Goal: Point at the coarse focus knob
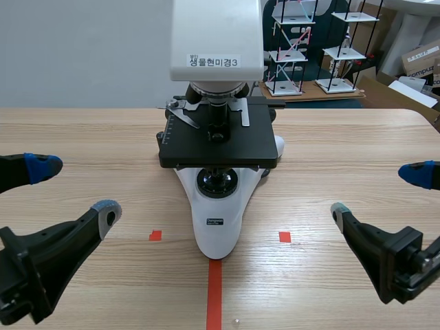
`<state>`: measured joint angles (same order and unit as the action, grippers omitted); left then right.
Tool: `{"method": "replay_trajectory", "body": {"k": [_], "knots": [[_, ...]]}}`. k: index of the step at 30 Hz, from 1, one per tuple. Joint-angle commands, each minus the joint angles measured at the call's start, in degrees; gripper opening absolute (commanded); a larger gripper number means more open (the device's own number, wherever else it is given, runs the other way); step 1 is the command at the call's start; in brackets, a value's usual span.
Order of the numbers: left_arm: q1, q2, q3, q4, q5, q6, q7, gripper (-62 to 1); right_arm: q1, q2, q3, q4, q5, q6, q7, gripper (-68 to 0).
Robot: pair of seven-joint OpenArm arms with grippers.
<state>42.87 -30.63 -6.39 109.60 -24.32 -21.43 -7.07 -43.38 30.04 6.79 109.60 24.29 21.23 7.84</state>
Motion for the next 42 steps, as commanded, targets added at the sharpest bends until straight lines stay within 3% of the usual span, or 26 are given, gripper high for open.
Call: {"method": "replay_trajectory", "body": {"k": [1,33,42], "knots": [[0.11,0.13,-0.48,0.72,-0.52,-0.13,-0.79,-1.1,0.37,0.74,0.28,0.50,0.59,-0.22,0.85,-1.8],[0.11,0.13,-0.48,0.72,-0.52,-0.13,-0.79,-1.1,0.52,0.76,0.28,0.50,-0.28,-0.20,1.14,-3.2],[0.11,0.13,-0.48,0.72,-0.52,-0.13,-0.79,-1.1,3.65,5.42,0.35,0.50,-1.62,-0.83,2.73,-35.0]]}}
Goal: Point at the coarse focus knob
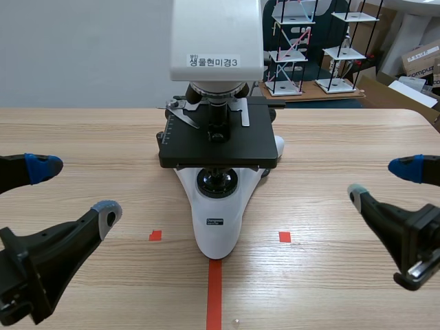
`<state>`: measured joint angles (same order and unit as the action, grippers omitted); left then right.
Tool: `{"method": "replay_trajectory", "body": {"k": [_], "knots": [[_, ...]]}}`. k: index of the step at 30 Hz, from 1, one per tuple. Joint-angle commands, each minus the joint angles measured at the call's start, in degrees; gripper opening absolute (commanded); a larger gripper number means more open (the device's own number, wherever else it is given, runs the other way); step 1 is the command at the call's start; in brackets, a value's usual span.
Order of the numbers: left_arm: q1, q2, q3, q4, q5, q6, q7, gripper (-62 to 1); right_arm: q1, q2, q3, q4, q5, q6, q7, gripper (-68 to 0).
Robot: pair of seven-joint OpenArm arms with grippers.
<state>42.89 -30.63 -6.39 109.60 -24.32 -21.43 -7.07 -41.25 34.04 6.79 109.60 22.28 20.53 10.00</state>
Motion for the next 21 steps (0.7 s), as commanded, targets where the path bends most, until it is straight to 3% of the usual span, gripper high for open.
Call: {"method": "replay_trajectory", "body": {"k": [1,6,8,14,21], "knots": [[0.09,0.13,-0.48,0.72,-0.52,-0.13,-0.79,-1.1,2.45,2.49,0.35,0.50,0.42,-0.13,0.22,-37.7],[0.09,0.13,-0.48,0.72,-0.52,-0.13,-0.79,-1.1,7.89,8.17,0.33,0.39,-0.59,-0.09,-0.20,-59.0],[0.09,0.13,-0.48,0.72,-0.52,-0.13,-0.79,-1.1,10.62,9.94,0.28,0.00,-0.61,-0.07,-0.24,-63.9],[0.09,0.13,-0.48,0.72,-0.52,-0.13,-0.79,-1.1,20.24,12.76,-1.49,-2.73,0.55,0.11,-0.20,-64.2],[0.09,0.13,-0.48,0.72,-0.52,-0.13,-0.79,-1.1,34.53,15.96,-12.52,-9.92,0.74,0.11,-0.17,-64.3]]}}
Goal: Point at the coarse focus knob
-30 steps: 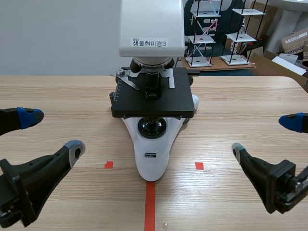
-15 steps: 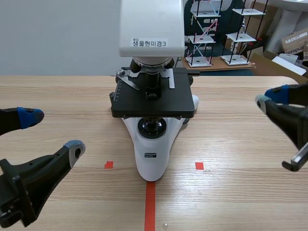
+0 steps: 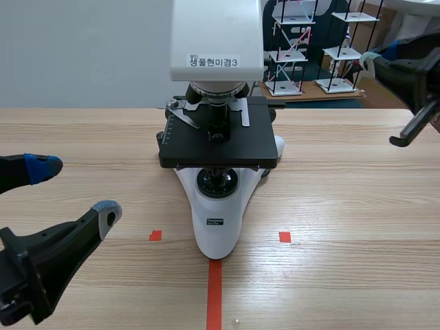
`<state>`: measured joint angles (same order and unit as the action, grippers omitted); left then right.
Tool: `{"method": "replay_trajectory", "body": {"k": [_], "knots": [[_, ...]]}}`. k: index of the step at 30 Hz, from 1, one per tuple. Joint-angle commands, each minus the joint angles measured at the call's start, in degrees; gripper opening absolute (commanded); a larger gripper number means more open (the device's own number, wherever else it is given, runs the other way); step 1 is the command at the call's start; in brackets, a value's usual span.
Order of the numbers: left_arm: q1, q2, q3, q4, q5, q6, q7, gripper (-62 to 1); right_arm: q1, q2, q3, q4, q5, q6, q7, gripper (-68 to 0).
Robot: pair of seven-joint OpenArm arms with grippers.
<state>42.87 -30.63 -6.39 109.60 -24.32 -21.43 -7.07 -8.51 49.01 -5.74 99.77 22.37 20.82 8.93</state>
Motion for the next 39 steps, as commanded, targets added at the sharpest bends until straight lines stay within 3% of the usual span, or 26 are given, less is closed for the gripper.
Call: {"method": "replay_trajectory", "body": {"k": [1,4,23,31,39], "knots": [[0.11,0.13,-0.48,0.72,-0.52,-0.13,-0.79,-1.1,4.09,1.33,-2.01,-1.22,0.66,-0.17,1.11,-64.3],[0.11,0.13,-0.48,0.72,-0.52,-0.13,-0.79,-1.1,10.86,1.95,-7.65,-4.55,0.72,-0.20,1.29,-66.8],[0.11,0.13,-0.48,0.72,-0.52,-0.13,-0.79,-1.1,45.53,1.62,-37.59,-19.61,1.90,-0.20,1.27,-66.7],[0.11,0.13,-0.48,0.72,-0.52,-0.13,-0.79,-1.1,51.36,-1.60,-45.72,-24.46,1.88,-0.22,-0.87,-66.7],[0.11,0.13,-0.48,0.72,-0.52,-0.13,-0.79,-1.1,51.74,-3.82,-46.14,-27.26,1.88,-0.20,-1.46,-66.7]]}}
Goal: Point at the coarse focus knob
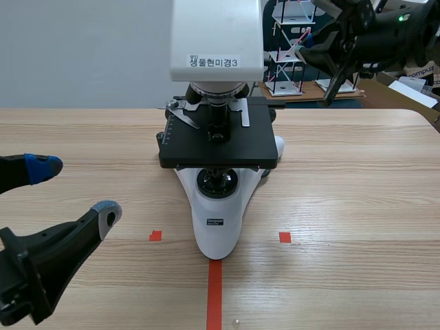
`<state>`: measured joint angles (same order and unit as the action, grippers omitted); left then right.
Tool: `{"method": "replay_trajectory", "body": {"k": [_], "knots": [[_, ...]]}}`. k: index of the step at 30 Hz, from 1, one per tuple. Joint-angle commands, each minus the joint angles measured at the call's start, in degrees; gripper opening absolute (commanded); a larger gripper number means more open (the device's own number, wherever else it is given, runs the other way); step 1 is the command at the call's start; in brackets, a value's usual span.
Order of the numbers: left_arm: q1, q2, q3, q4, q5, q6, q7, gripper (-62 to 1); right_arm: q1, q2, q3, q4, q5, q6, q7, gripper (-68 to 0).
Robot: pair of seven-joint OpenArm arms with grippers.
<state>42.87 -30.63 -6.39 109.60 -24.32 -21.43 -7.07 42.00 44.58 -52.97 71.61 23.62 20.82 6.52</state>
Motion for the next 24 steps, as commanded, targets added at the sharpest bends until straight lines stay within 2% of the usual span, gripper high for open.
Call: {"method": "replay_trajectory", "body": {"k": [1,24], "knots": [[0.11,0.13,-0.48,0.72,-0.52,-0.13,-0.79,-1.1,1.22,0.61,1.09,0.90,0.63,-0.20,1.25,-66.7],[0.11,0.13,-0.48,0.72,-0.52,-0.13,-0.79,-1.1,1.20,0.61,1.09,0.92,0.63,-0.15,1.75,-66.7]]}}
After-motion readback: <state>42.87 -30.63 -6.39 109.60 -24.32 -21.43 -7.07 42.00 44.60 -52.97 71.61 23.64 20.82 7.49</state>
